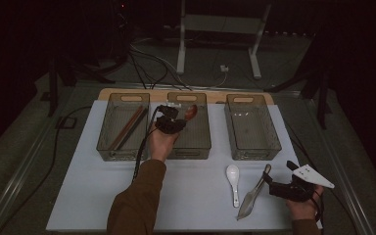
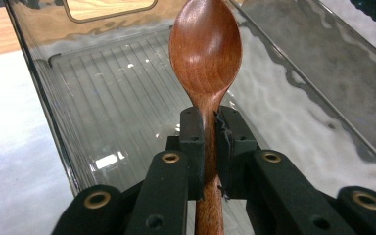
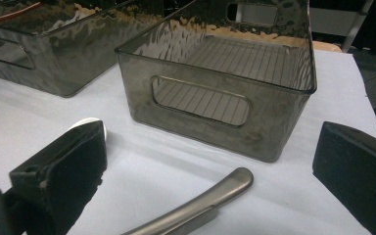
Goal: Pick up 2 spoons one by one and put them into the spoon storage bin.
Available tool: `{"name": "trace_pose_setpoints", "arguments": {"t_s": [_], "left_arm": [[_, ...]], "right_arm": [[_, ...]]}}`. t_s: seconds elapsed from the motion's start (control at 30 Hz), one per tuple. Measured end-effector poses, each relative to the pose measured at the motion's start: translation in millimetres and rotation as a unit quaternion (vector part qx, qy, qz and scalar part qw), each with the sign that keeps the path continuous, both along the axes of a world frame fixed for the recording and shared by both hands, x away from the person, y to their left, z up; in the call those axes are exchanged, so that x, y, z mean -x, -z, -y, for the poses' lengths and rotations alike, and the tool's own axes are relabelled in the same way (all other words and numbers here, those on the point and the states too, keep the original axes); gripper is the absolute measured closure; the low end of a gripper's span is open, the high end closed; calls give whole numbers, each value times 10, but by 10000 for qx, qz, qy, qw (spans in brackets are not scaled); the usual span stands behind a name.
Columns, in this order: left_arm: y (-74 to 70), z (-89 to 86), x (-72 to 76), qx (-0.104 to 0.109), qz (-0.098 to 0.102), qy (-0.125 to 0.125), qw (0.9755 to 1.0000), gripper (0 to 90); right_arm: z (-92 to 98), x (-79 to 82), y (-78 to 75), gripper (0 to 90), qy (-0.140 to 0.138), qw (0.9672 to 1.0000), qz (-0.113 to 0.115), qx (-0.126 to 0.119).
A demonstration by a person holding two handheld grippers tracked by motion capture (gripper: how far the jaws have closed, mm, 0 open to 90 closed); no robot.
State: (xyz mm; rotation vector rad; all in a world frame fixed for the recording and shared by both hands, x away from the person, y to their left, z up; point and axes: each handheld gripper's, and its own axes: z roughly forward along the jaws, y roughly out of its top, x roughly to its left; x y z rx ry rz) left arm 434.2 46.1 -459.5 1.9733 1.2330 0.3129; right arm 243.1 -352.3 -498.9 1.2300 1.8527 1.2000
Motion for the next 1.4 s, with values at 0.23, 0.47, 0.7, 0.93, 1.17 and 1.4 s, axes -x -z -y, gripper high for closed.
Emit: {"name": "trace_pose_setpoints", "arguments": {"t_s": [0.23,0.47,0.7,0.93,1.17,1.4], "left_arm": [[-34,-105,25,594,169,-103,9980,422],[-120,-237,69,816,220,-94,9964,241],[-228,-427,175,917,401,-96,9949,76],[-287,-644,298,1038,567,-187,9928,10],[-339,-801,445,913,676,-69,9935,6],[-374,-993,650,942,845,2,9920,7]], "right_arm": [[5,0,1,0,1,10000,3,0],[3,1,0,0,8,10000,0,1],[-1,2,2,0,10,10000,-11,4],[-4,0,5,0,2,10000,-16,26],[-3,-1,9,0,8,10000,-38,26],[-2,0,10,0,19,10000,-42,29]]}}
